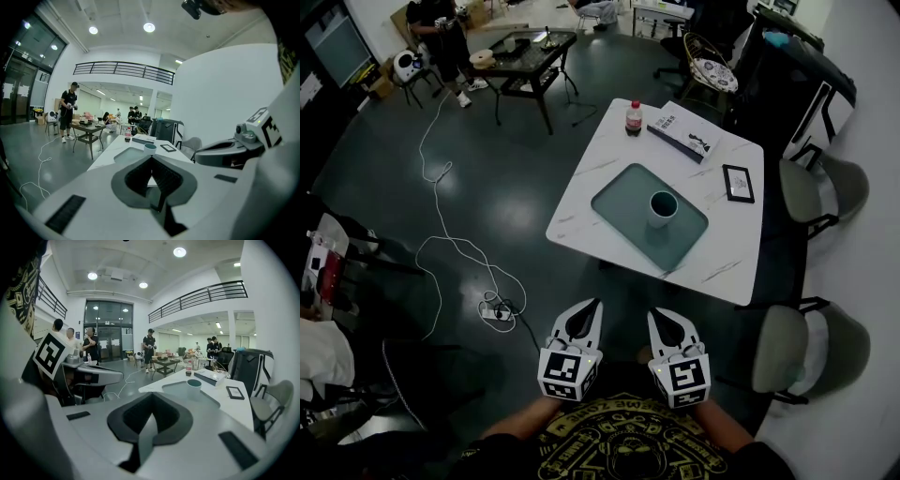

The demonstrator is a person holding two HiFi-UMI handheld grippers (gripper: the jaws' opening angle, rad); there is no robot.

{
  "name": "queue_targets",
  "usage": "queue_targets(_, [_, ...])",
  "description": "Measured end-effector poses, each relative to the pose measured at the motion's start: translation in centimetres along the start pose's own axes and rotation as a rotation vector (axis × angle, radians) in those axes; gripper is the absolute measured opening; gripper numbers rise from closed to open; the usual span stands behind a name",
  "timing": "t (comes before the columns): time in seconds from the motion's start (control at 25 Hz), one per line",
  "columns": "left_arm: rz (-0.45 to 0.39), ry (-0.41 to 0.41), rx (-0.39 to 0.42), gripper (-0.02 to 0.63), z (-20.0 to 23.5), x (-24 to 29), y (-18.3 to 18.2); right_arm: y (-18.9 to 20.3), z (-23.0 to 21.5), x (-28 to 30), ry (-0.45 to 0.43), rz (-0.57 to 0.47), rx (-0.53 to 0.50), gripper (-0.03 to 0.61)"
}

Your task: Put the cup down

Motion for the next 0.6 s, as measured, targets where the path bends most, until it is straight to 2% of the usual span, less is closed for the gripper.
queue_targets(0.6, [0.006, 0.02, 0.013, 0.009, -0.02, 0.15, -0.03, -0.51, -0.45, -0.53, 0.058, 0.016, 0.034, 0.005])
Point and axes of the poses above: the fingertips, and each gripper's own axes: x forward along the fingers, z to its left, y out of its underside, the point moved 9 cm from there along -x, backward along the fingers, and after that the axes turned 8 degrees about z, right-handed, at the moved point
